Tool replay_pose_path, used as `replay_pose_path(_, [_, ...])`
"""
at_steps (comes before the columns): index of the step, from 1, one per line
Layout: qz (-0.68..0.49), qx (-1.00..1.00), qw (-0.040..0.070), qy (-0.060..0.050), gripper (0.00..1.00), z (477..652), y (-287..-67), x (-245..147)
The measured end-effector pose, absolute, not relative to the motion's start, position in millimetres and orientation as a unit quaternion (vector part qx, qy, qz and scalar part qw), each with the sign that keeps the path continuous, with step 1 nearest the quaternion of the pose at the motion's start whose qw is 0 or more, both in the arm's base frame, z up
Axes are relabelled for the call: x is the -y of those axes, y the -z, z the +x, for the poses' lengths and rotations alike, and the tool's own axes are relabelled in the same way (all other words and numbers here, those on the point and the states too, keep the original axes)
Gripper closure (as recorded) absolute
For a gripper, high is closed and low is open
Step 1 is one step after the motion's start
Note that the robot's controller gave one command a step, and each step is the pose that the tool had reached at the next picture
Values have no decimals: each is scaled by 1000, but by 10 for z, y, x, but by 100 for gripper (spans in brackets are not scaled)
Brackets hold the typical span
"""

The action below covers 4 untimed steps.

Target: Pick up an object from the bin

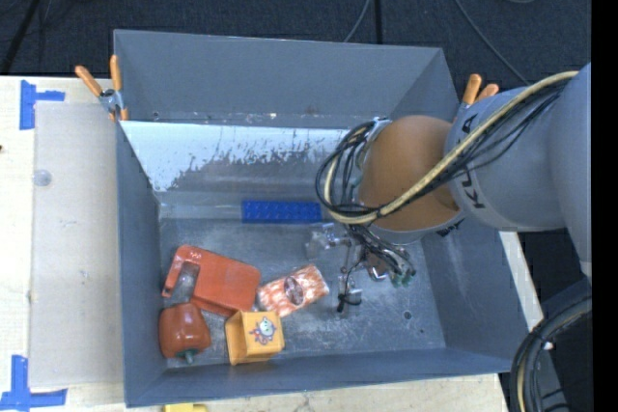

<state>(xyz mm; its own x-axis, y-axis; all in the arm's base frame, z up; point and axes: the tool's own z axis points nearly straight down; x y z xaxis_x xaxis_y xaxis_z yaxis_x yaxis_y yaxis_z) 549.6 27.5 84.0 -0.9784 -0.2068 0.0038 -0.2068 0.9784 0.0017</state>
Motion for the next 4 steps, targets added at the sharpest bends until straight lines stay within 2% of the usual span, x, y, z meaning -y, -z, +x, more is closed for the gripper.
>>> replay_pose_path(1, [186,982,2,0,0,5461,-751,-442])
replay_pose_path(2, [137,991,3,1,100,5315,-691,-589])
replay_pose_path(4, [137,991,3,1,100,5316,-691,-588])
